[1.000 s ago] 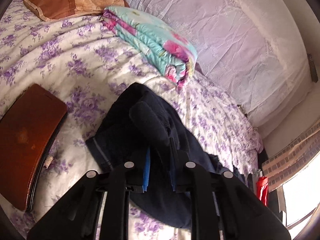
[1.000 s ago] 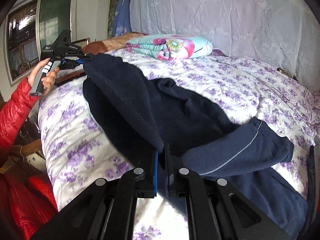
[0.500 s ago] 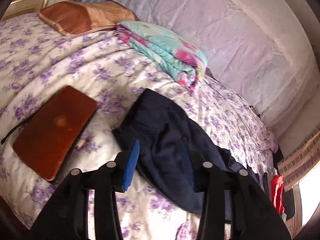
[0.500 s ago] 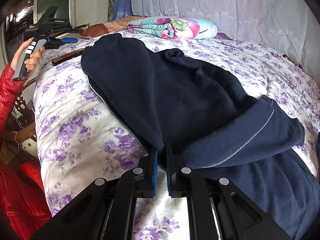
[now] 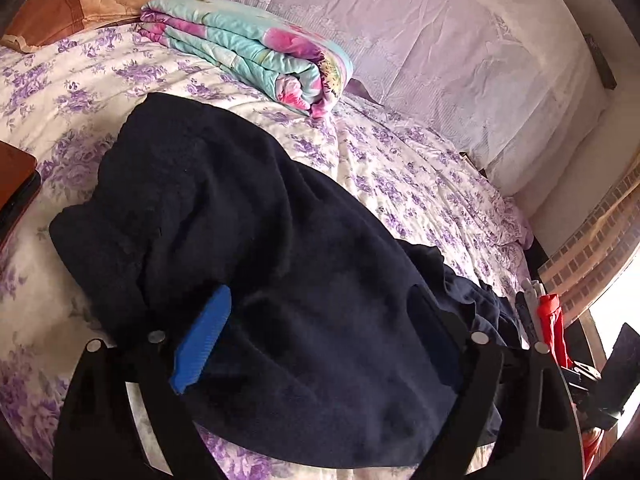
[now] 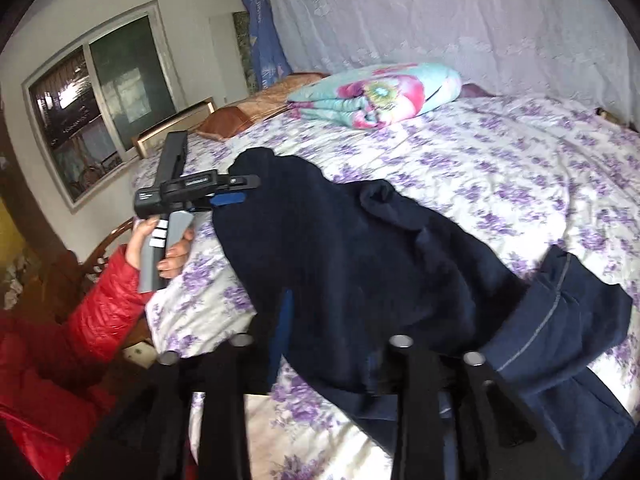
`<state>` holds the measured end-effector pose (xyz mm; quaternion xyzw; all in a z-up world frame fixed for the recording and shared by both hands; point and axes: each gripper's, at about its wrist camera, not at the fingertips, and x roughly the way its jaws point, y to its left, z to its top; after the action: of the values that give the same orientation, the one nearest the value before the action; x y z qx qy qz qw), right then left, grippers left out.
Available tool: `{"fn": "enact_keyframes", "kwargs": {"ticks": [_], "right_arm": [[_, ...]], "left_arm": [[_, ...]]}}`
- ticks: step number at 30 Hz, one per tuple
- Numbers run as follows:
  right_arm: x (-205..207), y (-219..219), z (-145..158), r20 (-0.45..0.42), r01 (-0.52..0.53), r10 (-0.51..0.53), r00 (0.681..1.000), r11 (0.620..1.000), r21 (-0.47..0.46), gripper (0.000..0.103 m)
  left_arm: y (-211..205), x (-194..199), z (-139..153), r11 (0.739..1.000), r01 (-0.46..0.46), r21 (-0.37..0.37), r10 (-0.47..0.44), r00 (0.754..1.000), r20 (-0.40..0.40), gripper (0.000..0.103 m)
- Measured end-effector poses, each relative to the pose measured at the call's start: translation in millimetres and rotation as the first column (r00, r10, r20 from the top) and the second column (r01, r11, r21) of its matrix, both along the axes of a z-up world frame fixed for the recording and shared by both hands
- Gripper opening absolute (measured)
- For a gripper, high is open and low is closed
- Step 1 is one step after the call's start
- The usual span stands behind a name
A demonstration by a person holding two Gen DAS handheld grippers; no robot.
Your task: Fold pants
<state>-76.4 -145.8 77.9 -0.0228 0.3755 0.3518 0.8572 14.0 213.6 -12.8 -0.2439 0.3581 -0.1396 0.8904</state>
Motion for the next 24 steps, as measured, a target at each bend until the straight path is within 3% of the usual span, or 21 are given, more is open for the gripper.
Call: {"fn": "enact_keyframes", "kwargs": {"ticks": [2,4,6,9,16,24], "right_arm": [[-4,5,0,0.042,0.0,0.002,0.999,0.998,-0.055,0.055],[1,13,-6,0.028,0.036,-0.033,0.999,0.995,-0.095,0.055],[12,23,-8,0.017,0.077,-0.076,0.997,0.994,-0.082,0.055],[42,45,-9,0.055,0.111,-0.107,0.993,0.992,-0.063,0.053],[132,94,-35,0.002,0.157,-0.157,0.988,0.982,-0.102,0.029],[170,110,-63,-0.074,0.176,-0.191,0.979,0.969,-0.173,0.026]], "left_arm": [[-5,0,0,1.0,0.002,0.022,-0.002,1.0,0.007,0.087],[-7,0,0,1.0,0.005,0.024,-0.005,1.0,0.015,0.092],[-8,3,1,1.0,0.018,0.006,-0.018,1.0,0.024,0.098],[-8,3,0,1.0,0.012,-0.001,-0.012,0.999,0.031,0.098],[-5,2,-1,1.0,0.009,-0.024,-0.009,0.999,0.04,0.098],[-3,2,-2,0.999,0.01,-0.04,-0.008,0.999,0.047,0.098]]}}
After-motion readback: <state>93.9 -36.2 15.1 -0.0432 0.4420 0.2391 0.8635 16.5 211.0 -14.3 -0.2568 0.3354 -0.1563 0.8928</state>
